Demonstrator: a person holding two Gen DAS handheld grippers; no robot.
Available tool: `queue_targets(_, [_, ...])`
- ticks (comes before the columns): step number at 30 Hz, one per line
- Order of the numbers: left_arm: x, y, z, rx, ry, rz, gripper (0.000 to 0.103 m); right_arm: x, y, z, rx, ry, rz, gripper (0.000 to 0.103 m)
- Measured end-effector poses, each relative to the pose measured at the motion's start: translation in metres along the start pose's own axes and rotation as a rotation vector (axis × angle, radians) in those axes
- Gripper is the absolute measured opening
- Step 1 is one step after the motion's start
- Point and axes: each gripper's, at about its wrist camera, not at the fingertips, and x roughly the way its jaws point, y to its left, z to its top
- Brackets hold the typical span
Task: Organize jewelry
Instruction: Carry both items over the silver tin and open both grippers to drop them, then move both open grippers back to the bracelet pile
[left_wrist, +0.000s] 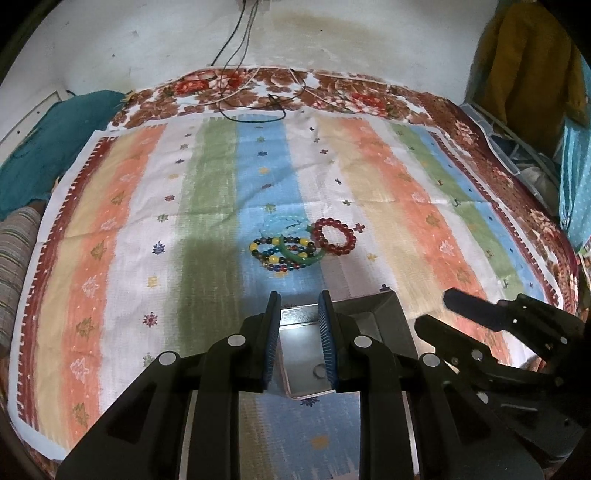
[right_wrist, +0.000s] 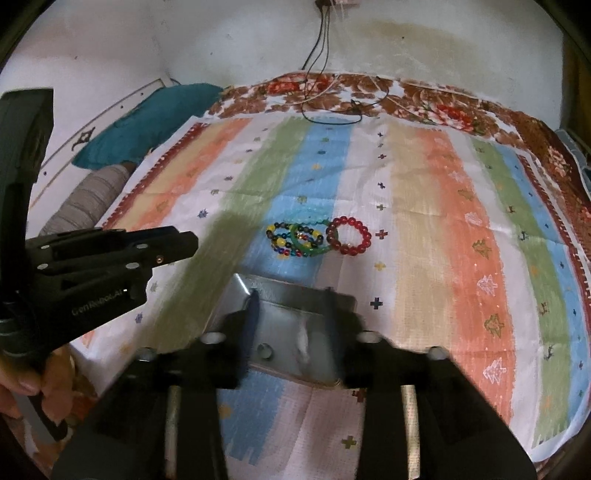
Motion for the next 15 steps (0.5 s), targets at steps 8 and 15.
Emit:
queue_targets(8, [0.003, 0.006, 0.004, -0.016, -0.001, 0.011, 0.031, 0.005, -0.004, 0.001, 0.011, 0.016, -0.005, 0.038])
queue_targets(15, [0.014, 0.019, 0.01, -0.07, 0.015, 0.012, 0.046, 0.013, -0.023, 0.009, 0.082, 0.027, -0.005, 0.048])
